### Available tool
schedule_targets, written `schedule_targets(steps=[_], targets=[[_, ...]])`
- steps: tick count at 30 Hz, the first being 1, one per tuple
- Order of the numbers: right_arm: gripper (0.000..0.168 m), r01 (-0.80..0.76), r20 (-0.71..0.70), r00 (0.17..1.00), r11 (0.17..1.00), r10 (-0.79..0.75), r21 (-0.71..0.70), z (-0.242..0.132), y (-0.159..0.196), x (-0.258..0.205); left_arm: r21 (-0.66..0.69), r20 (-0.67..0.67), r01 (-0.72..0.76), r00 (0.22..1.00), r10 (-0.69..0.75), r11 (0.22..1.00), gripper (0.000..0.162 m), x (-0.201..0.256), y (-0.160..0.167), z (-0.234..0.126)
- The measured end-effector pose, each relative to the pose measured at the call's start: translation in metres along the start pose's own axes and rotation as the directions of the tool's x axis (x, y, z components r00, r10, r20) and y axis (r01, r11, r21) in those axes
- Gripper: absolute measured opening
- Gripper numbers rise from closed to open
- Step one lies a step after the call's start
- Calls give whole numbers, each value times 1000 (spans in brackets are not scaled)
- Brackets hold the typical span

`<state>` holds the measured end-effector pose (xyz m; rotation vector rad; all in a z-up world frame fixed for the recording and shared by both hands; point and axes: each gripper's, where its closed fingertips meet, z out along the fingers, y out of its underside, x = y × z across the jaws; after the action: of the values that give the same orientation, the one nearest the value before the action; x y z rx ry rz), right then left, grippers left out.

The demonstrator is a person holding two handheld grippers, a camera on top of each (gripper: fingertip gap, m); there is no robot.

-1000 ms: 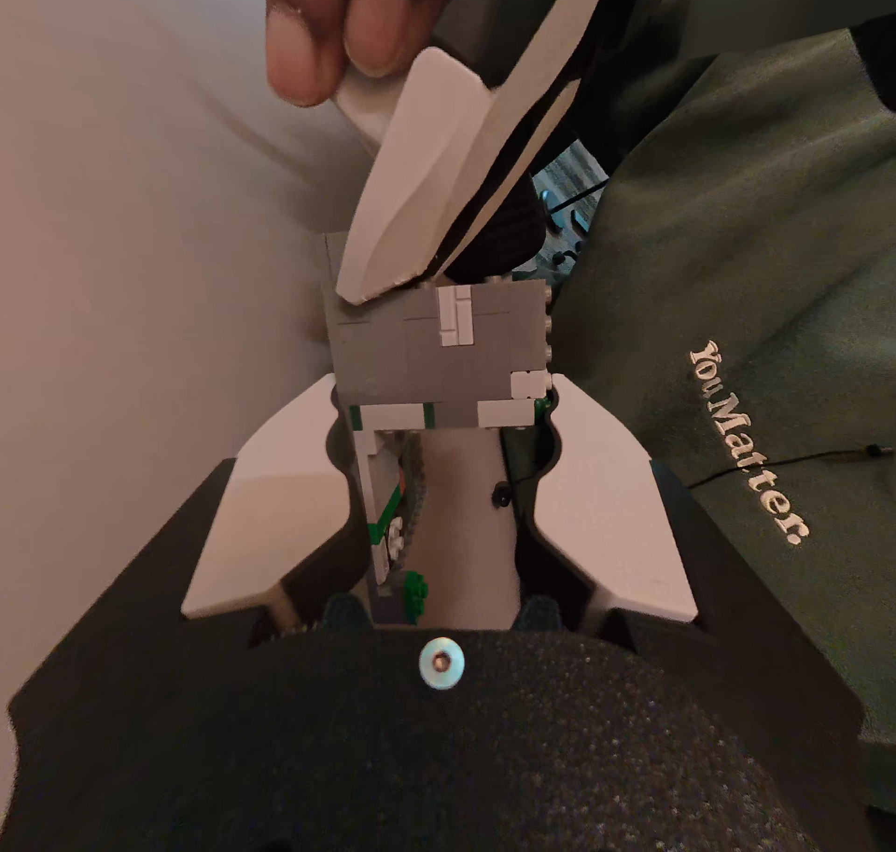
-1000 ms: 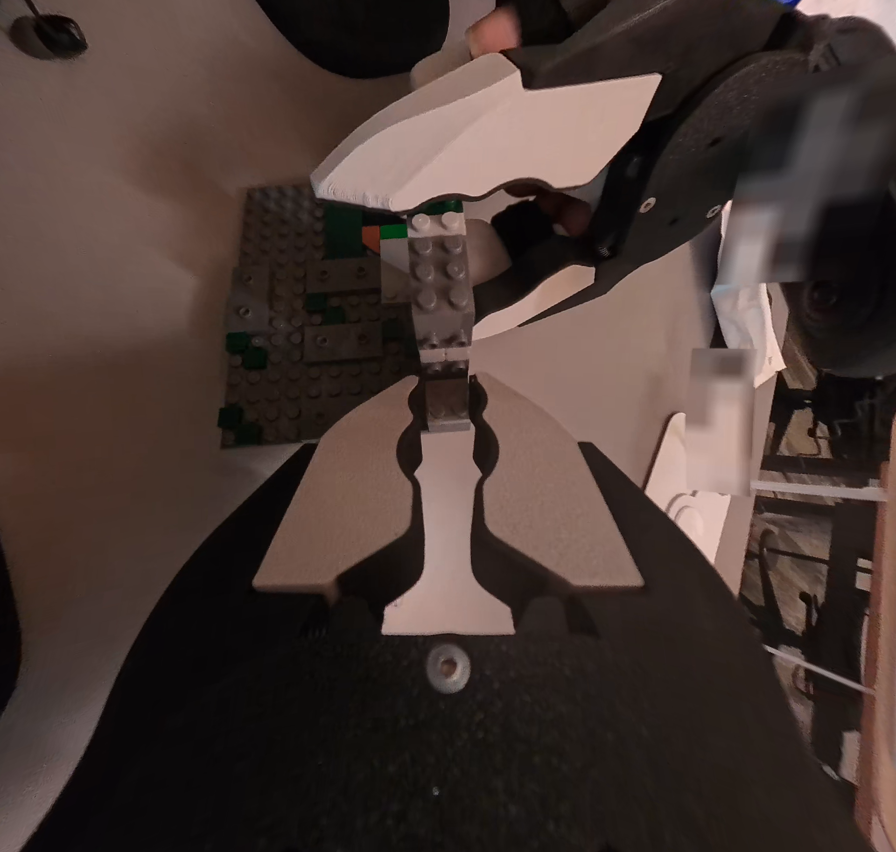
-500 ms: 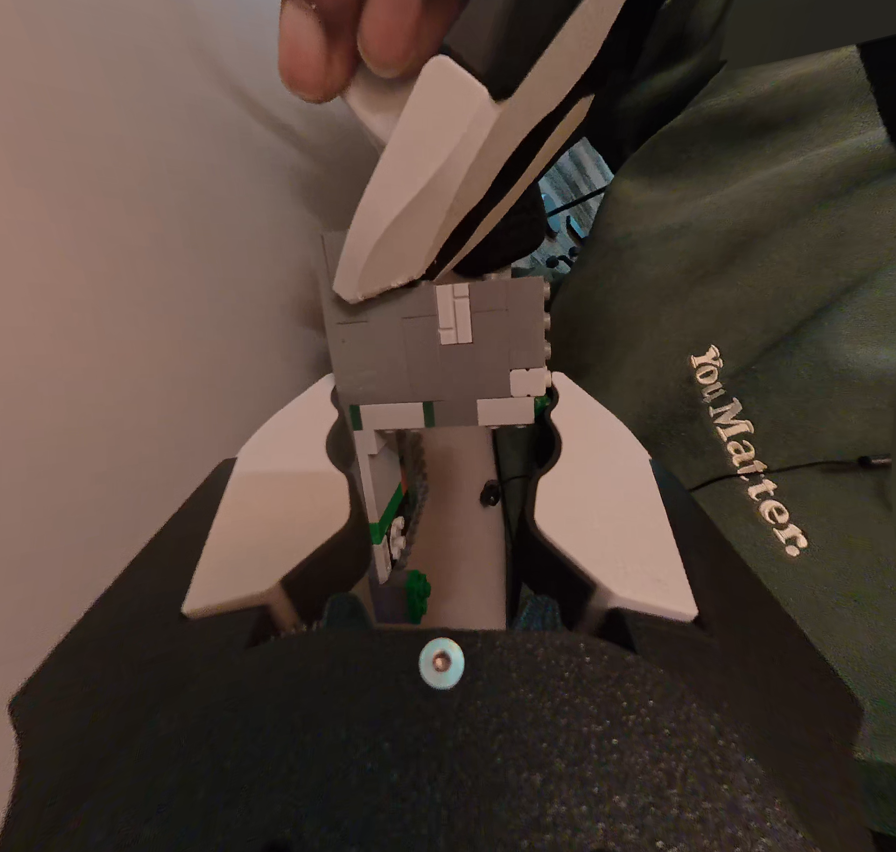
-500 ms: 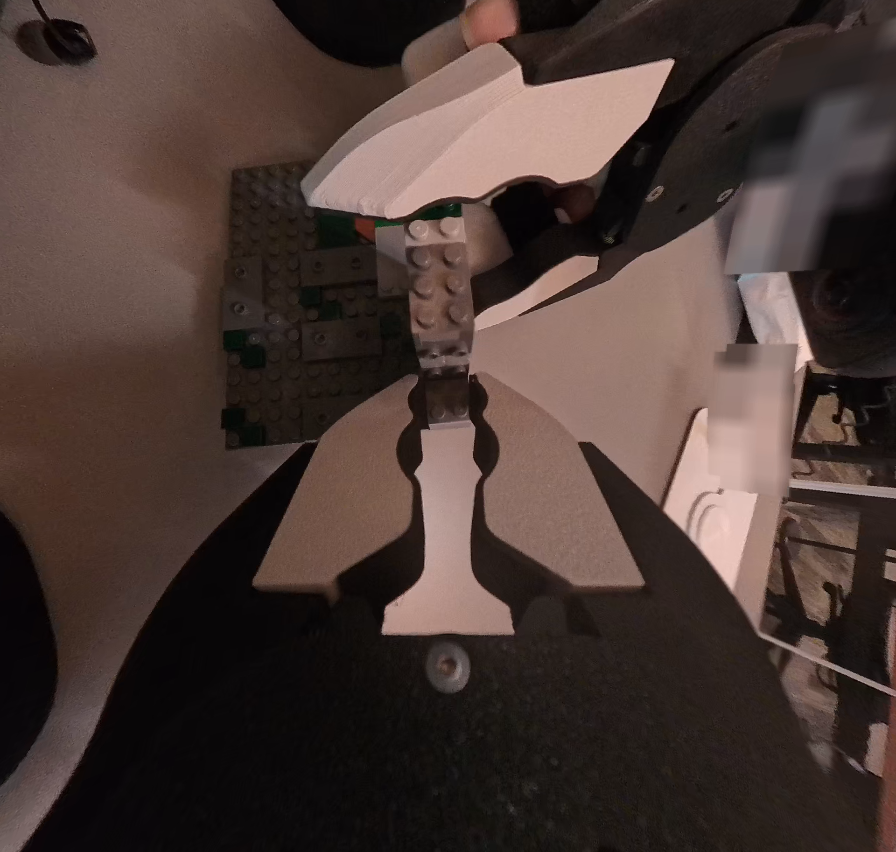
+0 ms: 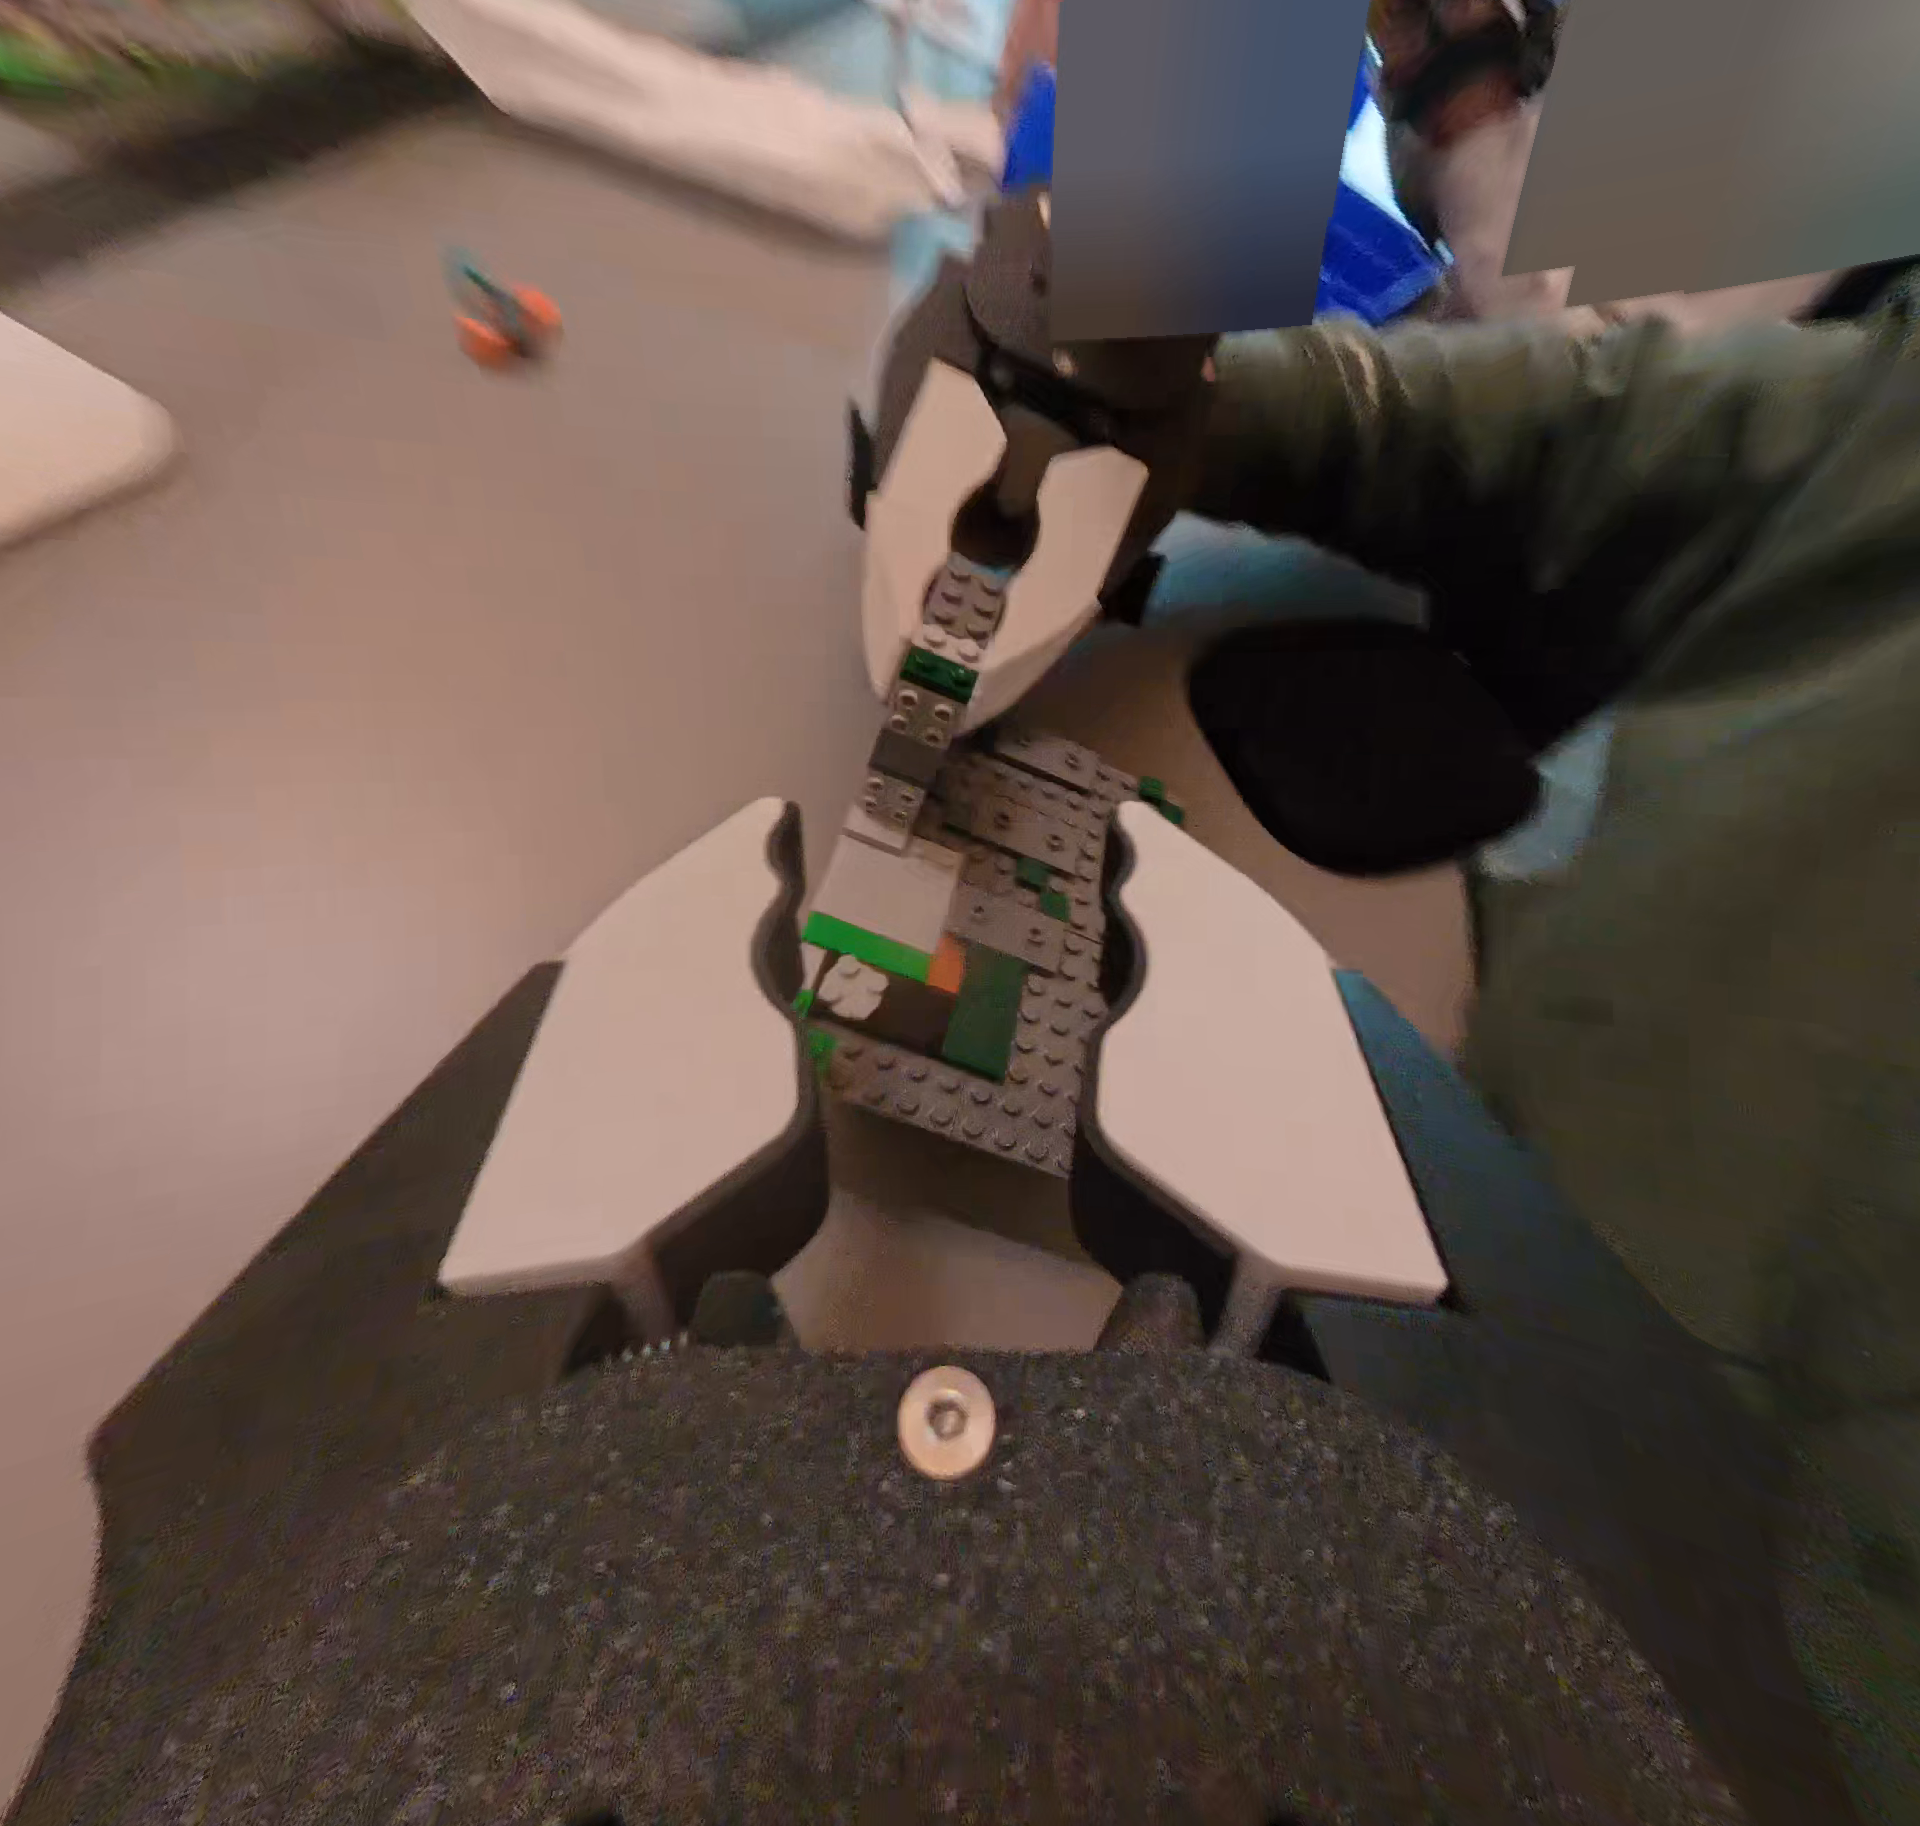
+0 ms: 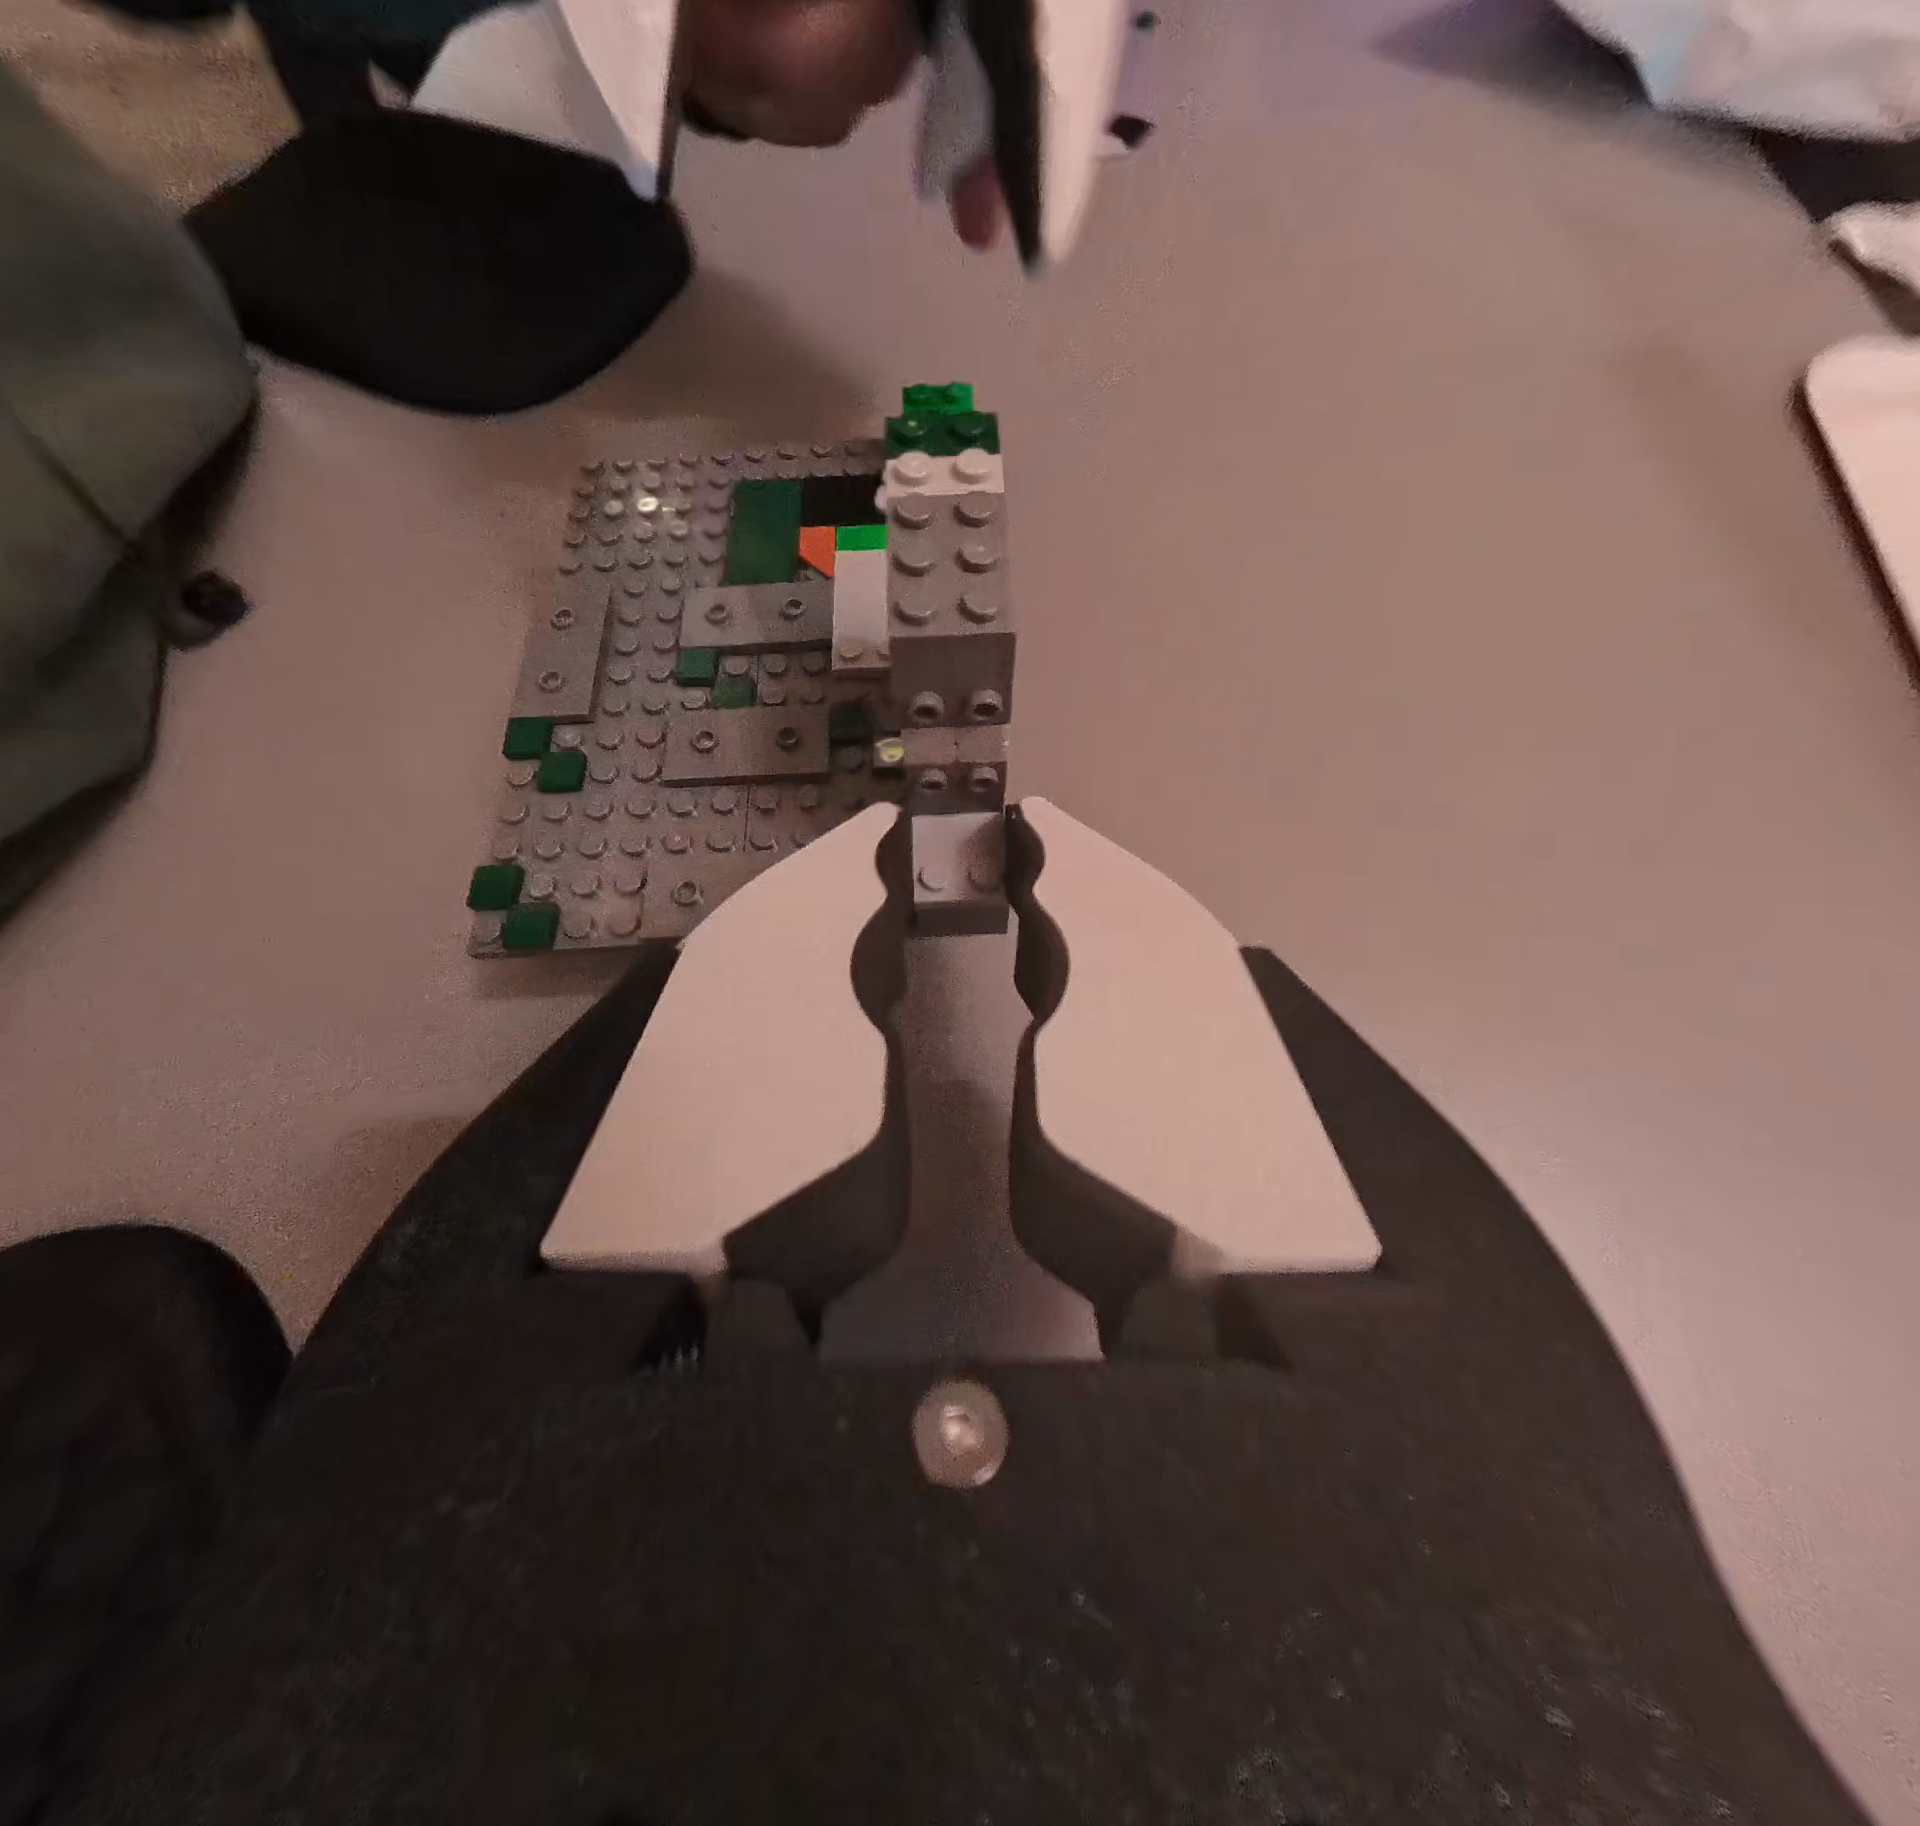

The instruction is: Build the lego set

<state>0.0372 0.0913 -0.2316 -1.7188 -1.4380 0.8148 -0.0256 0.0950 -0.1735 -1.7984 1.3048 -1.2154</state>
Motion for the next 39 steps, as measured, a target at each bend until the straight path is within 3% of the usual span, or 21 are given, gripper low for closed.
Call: schedule_targets(steps=[3, 8, 12, 22, 26, 31, 35, 39], targets=[[16, -160, -17, 987, 987, 160, 6, -5, 12, 24, 170, 203, -73, 979, 37, 983, 33, -26, -12, -15], [17, -252, -39, 967, 967, 251, -37, -2, 22, 56, 221, 430, -154, 902, 46, 963, 0, -54, -10, -29], [17, -193, -42, 981, 980, 191, -56, 5, 21, 73, 220, 516, -167, 856, 31, 961, 0, -69, -3, -33], [17, -93, -24, 996, 992, 91, -82, 17, 31, 94, 234, 548, -115, 836, -33, 965, 0, -86, 8, -38], [52, -106, -72, 992, 994, 103, -33, 9, 21, 101, 234, 558, -122, 829, -30, 965, 1, -89, 9, -39], [76, -80, -206, 973, 987, 108, 136, -17, -11, 103, 233, 580, -139, 814, -23, 963, 0, -92, 8, -41], [63, -82, -313, 935, 959, 168, 270, -43, -31, 92, 217, 626, -165, 779, -8, 962, 0, -96, 8, -43], [20, -86, -391, 900, 956, 195, 279, -56, -41, 70, 219, 656, -200, 755, 8, 955, 0, -95, 3, -46]])
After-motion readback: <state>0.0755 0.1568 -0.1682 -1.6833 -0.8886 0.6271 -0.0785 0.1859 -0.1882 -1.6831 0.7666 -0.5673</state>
